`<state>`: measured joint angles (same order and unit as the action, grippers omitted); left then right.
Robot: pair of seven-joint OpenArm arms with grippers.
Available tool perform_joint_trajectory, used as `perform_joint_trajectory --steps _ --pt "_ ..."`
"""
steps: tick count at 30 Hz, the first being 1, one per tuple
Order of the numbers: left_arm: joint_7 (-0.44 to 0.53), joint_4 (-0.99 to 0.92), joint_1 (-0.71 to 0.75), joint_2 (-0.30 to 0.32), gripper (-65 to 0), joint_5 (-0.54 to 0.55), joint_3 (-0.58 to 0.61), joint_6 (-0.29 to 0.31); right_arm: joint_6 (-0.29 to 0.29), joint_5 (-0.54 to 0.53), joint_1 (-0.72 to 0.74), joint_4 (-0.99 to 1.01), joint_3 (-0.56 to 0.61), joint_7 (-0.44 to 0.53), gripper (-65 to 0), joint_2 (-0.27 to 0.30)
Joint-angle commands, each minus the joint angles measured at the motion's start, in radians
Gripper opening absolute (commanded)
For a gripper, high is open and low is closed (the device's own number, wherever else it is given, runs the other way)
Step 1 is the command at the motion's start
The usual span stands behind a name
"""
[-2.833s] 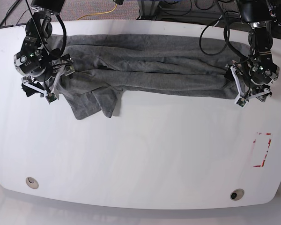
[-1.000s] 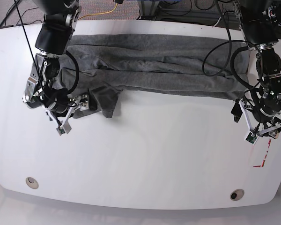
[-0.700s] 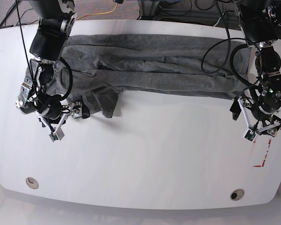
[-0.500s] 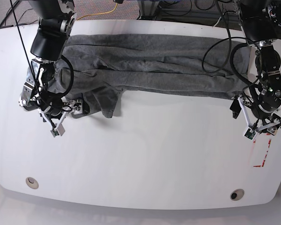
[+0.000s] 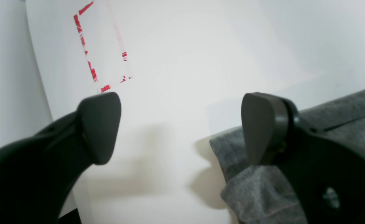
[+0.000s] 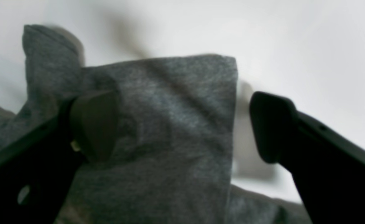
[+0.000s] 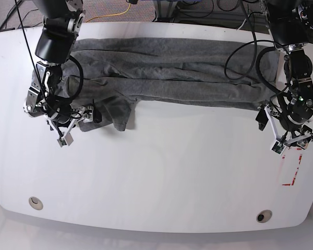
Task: Layout the t-shirt on the table in an organized manner, then fold the t-shirt properly
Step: 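Grasp the shirt end with the right gripper and fold it inward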
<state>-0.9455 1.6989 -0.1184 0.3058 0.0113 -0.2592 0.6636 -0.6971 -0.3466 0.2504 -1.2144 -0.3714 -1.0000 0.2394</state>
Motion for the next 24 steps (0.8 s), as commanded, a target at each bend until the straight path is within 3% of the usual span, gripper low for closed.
perform_joint_trajectory --steps 1,18,20,24 --pt "0.016 0.014 -0.020 0.014 -9.6 0.003 -0.004 -0.003 -0.001 -0.009 0.011 -0.012 0.001 -0.029 -2.2 -0.016" --pt "0.016 0.014 -0.020 0.016 -9.6 0.002 0.030 -0.003 -0.001 -0.009 -0.009 -0.012 0.068 -0.033 -2.9 -0.033" --pt "0.016 0.013 -0.020 0.016 -9.6 0.002 0.030 -0.003 -0.001 -0.009 -0.009 -0.012 0.068 -0.032 -5.4 -0.033" --pt "0.016 0.013 -0.020 0.016 -9.6 0.002 0.030 -0.003 -0.001 -0.009 -0.009 -0.012 0.070 -0.032 -19.7 -0.033"
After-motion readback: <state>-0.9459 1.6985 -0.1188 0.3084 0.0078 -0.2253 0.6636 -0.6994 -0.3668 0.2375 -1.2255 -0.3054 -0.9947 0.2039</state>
